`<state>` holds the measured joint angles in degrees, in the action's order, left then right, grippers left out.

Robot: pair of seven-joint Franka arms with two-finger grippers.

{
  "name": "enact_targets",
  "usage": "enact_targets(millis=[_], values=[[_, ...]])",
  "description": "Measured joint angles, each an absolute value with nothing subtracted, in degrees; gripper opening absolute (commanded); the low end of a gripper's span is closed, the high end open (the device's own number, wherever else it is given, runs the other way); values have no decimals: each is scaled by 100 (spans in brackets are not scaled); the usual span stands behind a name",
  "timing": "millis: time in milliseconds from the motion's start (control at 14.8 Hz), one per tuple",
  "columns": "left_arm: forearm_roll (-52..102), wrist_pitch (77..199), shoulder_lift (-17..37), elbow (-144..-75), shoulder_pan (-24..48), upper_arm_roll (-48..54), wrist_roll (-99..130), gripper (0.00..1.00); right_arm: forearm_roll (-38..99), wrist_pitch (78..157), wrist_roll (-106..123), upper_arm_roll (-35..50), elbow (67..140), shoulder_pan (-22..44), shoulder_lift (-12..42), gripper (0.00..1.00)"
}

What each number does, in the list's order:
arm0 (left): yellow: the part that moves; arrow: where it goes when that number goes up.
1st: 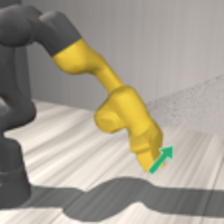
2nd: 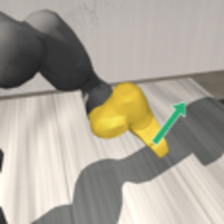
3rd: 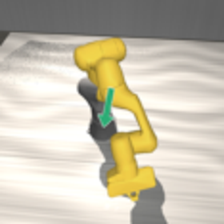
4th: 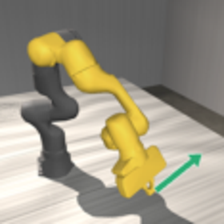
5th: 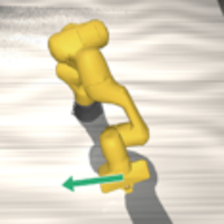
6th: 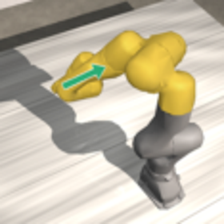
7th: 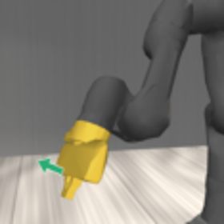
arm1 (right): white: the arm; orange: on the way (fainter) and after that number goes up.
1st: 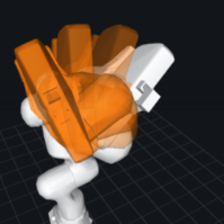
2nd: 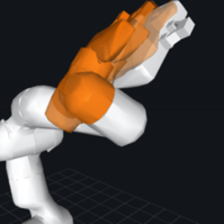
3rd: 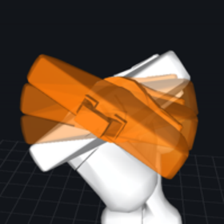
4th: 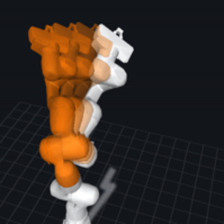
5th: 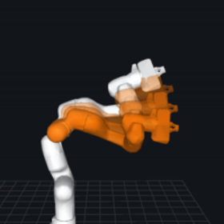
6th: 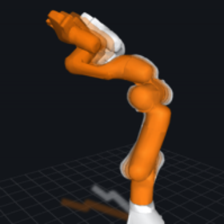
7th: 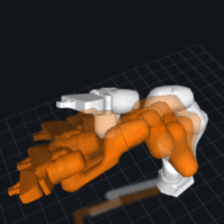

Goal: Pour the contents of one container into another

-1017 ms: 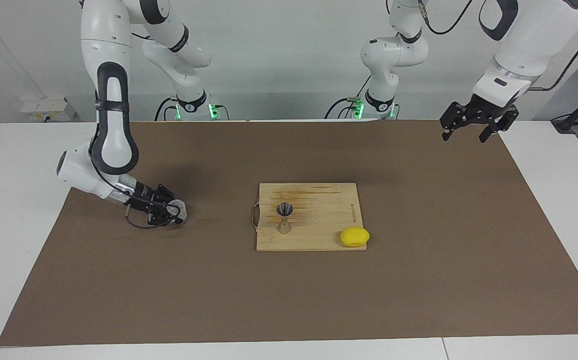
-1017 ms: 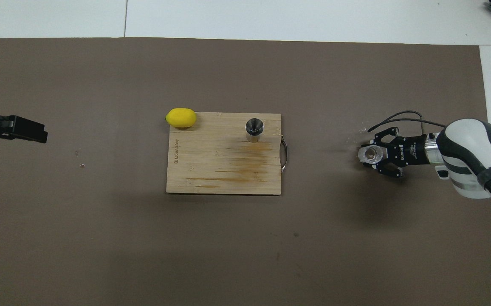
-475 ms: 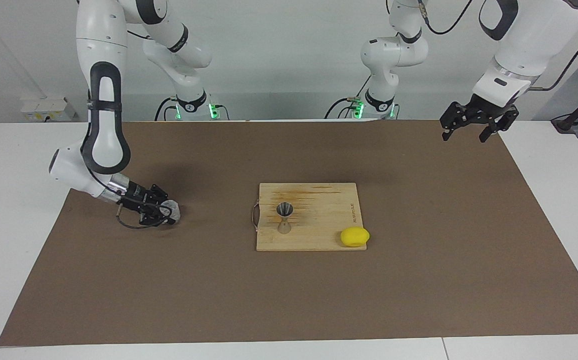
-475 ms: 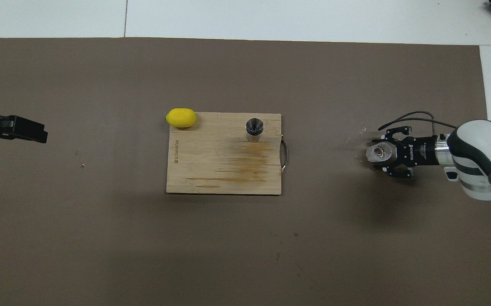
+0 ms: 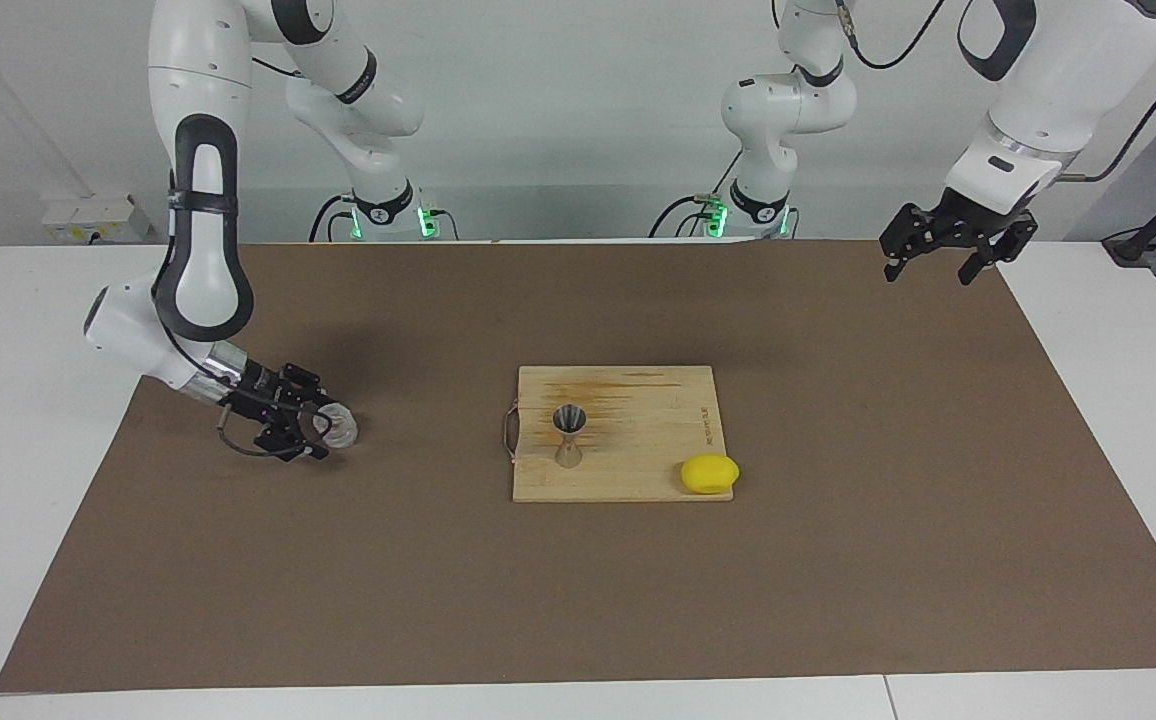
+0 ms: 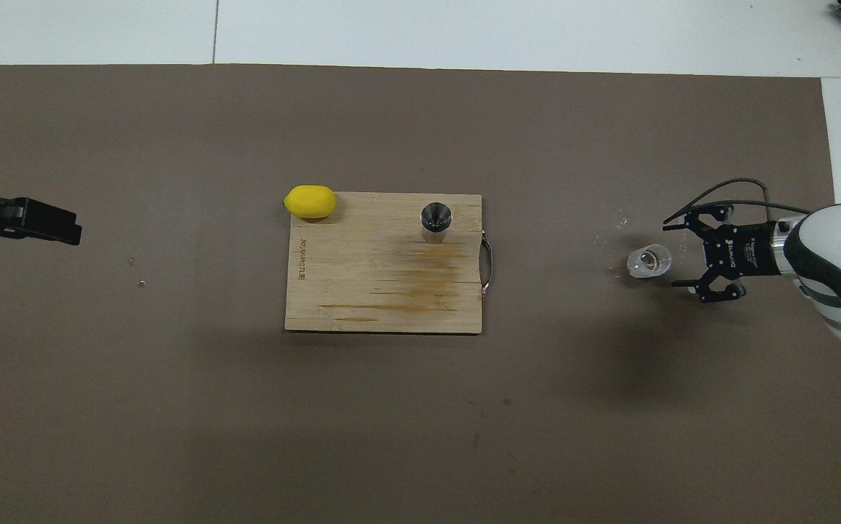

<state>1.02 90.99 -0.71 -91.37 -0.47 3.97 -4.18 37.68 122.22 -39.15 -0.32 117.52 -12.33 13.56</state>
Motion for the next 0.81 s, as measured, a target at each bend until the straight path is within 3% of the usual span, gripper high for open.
enact_targets(millis=[339, 814], values=[[102, 9099, -71, -9137, -47, 397, -418, 100, 2256, 11702, -3542, 35, 11739, -1123, 645, 100], [102, 9099, -71, -9138, -47, 397, -418, 100, 354, 11548, -2960, 81, 11732, 169, 348, 100]])
